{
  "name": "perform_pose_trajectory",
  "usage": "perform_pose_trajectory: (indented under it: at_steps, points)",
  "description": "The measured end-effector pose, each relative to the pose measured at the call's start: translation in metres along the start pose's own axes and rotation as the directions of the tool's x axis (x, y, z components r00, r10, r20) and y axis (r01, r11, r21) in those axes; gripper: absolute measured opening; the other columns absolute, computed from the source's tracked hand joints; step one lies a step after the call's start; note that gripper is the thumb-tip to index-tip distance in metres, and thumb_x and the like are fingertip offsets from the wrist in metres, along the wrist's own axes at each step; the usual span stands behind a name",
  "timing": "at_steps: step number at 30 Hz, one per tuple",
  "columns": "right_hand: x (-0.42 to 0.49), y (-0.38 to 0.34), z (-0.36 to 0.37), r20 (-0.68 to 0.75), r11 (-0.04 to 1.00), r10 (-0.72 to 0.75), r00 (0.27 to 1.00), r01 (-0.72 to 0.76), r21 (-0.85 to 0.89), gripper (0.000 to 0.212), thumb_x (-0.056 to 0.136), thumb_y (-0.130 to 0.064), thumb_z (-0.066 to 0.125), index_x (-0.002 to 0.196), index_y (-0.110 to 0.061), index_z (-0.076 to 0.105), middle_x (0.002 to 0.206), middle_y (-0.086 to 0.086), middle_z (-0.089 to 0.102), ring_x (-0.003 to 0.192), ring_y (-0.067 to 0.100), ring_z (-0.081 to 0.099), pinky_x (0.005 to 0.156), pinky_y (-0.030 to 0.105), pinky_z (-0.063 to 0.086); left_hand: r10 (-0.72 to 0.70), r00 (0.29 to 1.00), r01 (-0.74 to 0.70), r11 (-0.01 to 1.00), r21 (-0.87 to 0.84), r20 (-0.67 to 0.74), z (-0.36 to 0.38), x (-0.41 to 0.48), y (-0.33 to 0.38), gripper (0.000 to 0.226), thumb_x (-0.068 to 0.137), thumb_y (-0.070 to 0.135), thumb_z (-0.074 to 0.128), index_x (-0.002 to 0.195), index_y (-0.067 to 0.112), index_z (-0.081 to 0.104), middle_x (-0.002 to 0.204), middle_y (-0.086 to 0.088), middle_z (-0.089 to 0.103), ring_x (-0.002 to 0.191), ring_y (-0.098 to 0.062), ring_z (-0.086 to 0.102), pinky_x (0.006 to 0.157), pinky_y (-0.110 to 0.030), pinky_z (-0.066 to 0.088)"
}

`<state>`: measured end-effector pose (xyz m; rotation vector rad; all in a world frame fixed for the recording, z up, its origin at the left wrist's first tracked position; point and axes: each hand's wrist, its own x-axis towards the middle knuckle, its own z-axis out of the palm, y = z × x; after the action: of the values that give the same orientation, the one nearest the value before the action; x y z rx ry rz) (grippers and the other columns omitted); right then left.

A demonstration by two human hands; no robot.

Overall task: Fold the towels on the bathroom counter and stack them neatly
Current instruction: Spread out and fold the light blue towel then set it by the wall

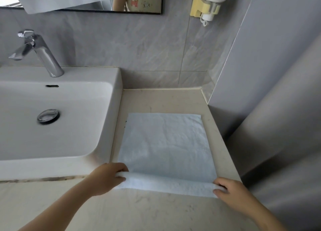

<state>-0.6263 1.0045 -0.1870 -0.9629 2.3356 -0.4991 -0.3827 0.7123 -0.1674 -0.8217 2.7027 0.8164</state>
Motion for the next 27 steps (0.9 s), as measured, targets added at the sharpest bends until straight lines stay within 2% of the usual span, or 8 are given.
perform_pose_trajectory:
  at_steps: [3, 6, 9, 13, 17, 19, 22, 27]
  points:
    - [0.003, -0.003, -0.009, -0.140, 0.954, 0.094, 0.986, -0.049, 0.297, 0.026, 0.082, -0.008, 0.069, 0.065, -0.024, 0.059, 0.057, -0.009, 0.058, 0.061, 0.007, 0.052, 0.055, 0.012, 0.037, -0.172, 0.974, 0.086, 0.879, -0.469, -0.144, -0.001, 0.003, -0.002, 0.006, 0.085, 0.016, 0.066, 0.088, 0.022, 0.065, 0.083, 0.002, 0.068, 0.080, -0.015, 0.062, 0.069, -0.020, 0.044]
    - [0.014, -0.018, -0.018, -0.285, 0.833, 0.200, 0.937, -0.010, 0.554, 0.015, 0.084, -0.005, 0.067, 0.074, -0.015, 0.061, 0.073, 0.002, 0.061, 0.069, 0.016, 0.055, 0.058, 0.020, 0.041, -0.348, 0.917, 0.093, 0.662, -0.744, -0.195, 0.006, 0.011, 0.009, 0.010, 0.088, 0.018, 0.065, 0.096, 0.012, 0.066, 0.091, -0.007, 0.070, 0.093, -0.024, 0.064, 0.081, -0.031, 0.047]
    - [0.027, -0.034, -0.014, -0.291, 0.805, 0.217, 0.932, -0.003, 0.593, 0.007, 0.091, -0.012, 0.059, 0.089, -0.017, 0.055, 0.085, -0.006, 0.057, 0.078, 0.007, 0.053, 0.064, 0.019, 0.043, -0.420, 0.888, 0.127, 0.618, -0.776, -0.189, 0.014, 0.023, 0.021, 0.015, 0.096, 0.019, 0.052, 0.106, 0.012, 0.061, 0.101, -0.005, 0.066, 0.102, -0.026, 0.060, 0.087, -0.032, 0.042]
    - [0.036, -0.029, 0.000, -0.190, 0.849, 0.233, 0.954, -0.104, 0.519, 0.005, 0.095, -0.020, 0.052, 0.099, -0.016, 0.050, 0.091, -0.004, 0.054, 0.086, 0.014, 0.053, 0.065, 0.020, 0.040, -0.443, 0.868, 0.226, 0.755, -0.616, -0.225, 0.021, 0.027, 0.024, 0.035, 0.098, 0.025, 0.046, 0.125, 0.003, 0.050, 0.119, -0.017, 0.060, 0.114, -0.034, 0.053, 0.094, -0.037, 0.039]
    - [0.030, -0.012, 0.000, -0.110, 0.902, 0.246, 0.963, -0.186, 0.389, 0.009, 0.094, -0.021, 0.053, 0.091, -0.014, 0.050, 0.087, 0.001, 0.057, 0.080, 0.015, 0.054, 0.064, 0.023, 0.039, -0.424, 0.886, 0.244, 0.770, -0.590, -0.187, 0.025, 0.014, 0.021, 0.020, 0.098, 0.024, 0.046, 0.097, 0.006, 0.054, 0.086, -0.009, 0.061, 0.089, -0.032, 0.056, 0.076, -0.034, 0.039]
    - [0.024, -0.003, -0.001, -0.007, 0.908, 0.245, 0.970, -0.227, 0.351, 0.008, 0.092, -0.020, 0.058, 0.085, -0.019, 0.053, 0.089, 0.000, 0.061, 0.086, 0.017, 0.058, 0.068, 0.026, 0.040, -0.418, 0.897, 0.274, 0.781, -0.560, -0.144, 0.033, 0.007, 0.013, 0.023, 0.096, 0.022, 0.048, 0.093, 0.001, 0.055, 0.083, -0.016, 0.061, 0.084, -0.033, 0.057, 0.075, -0.037, 0.043]
    - [0.021, 0.003, -0.004, 0.085, 0.901, 0.226, 0.970, -0.242, 0.360, 0.008, 0.088, -0.016, 0.064, 0.085, -0.022, 0.060, 0.091, -0.004, 0.066, 0.091, 0.015, 0.062, 0.072, 0.024, 0.045, -0.429, 0.898, 0.277, 0.727, -0.629, -0.101, 0.038, 0.002, 0.008, 0.021, 0.096, 0.020, 0.050, 0.096, 0.001, 0.060, 0.089, -0.013, 0.066, 0.086, -0.028, 0.061, 0.082, -0.042, 0.046]
    - [0.031, -0.015, -0.024, -0.087, 0.769, 0.272, 0.958, -0.162, 0.618, 0.002, 0.086, -0.007, 0.065, 0.084, -0.006, 0.064, 0.083, 0.010, 0.068, 0.080, 0.023, 0.063, 0.063, 0.030, 0.046, -0.466, 0.876, 0.165, 0.530, -0.832, -0.123, 0.014, 0.018, 0.024, 0.011, 0.094, 0.027, 0.055, 0.096, 0.020, 0.063, 0.095, -0.003, 0.068, 0.092, -0.023, 0.062, 0.083, -0.037, 0.048]
